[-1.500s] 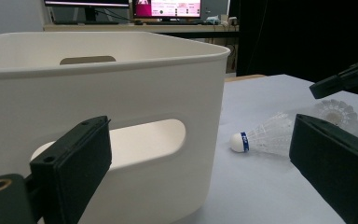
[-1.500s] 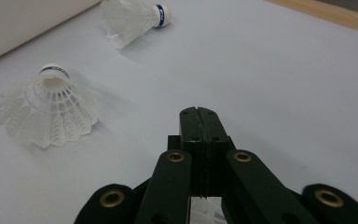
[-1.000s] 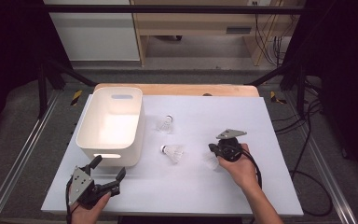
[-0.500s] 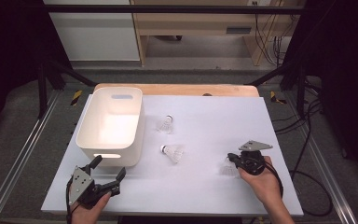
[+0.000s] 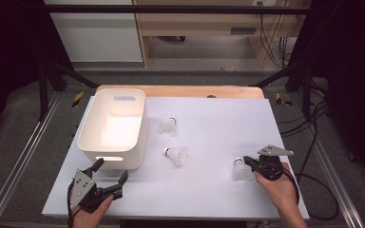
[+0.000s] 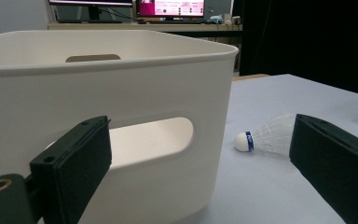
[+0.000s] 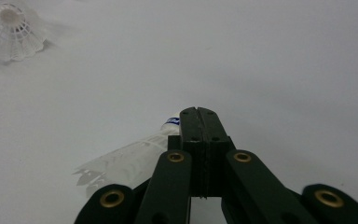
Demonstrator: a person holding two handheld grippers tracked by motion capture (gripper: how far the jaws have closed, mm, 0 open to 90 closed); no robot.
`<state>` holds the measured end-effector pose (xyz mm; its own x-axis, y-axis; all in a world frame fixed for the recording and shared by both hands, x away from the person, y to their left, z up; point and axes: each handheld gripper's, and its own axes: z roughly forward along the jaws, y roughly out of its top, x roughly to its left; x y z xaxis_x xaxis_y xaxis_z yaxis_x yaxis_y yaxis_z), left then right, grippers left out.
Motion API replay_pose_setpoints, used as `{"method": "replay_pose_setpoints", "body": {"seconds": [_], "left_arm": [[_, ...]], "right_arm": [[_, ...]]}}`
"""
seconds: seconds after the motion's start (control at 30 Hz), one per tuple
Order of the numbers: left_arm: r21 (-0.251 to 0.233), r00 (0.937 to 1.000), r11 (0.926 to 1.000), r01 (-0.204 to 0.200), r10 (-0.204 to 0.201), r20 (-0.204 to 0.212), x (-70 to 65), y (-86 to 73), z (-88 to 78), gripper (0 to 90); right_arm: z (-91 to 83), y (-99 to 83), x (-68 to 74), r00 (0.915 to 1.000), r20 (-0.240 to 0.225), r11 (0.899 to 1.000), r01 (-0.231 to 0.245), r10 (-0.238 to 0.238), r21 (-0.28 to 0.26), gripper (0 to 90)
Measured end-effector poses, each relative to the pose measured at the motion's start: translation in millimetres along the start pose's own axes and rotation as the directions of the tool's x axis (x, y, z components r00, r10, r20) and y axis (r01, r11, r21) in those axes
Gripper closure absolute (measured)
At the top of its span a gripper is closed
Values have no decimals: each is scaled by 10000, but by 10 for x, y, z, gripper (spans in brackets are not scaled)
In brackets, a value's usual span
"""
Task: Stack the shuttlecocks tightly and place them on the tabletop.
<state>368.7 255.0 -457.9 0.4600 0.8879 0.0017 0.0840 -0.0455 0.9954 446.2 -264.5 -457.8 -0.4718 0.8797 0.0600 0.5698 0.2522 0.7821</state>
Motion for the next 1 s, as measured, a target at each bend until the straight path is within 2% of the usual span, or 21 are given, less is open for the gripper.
{"method": "replay_pose_setpoints", "body": {"seconds": [0.23,0.37,0.57,0.7,1.0], "left_arm": [[-15,10000,10000,36,-36,-21,8,-2,2,56],[8,10000,10000,22,-22,-25,5,-3,6,56],[-15,10000,10000,24,-24,-28,9,-3,1,56],[-20,10000,10000,46,-46,-37,22,-4,-1,56],[-18,10000,10000,39,-39,-45,23,-3,-1,56]], "right_arm": [[-154,-18,0,9997,194,9982,-159,170,-580,900],[-309,-62,122,9998,169,9950,-110,127,-990,875],[-436,-206,310,9999,15,9925,-133,136,-1213,840],[-474,-286,408,9996,-67,9914,-288,281,-1279,765],[-393,-359,577,9986,-24,9953,-532,532,-808,560]]}}
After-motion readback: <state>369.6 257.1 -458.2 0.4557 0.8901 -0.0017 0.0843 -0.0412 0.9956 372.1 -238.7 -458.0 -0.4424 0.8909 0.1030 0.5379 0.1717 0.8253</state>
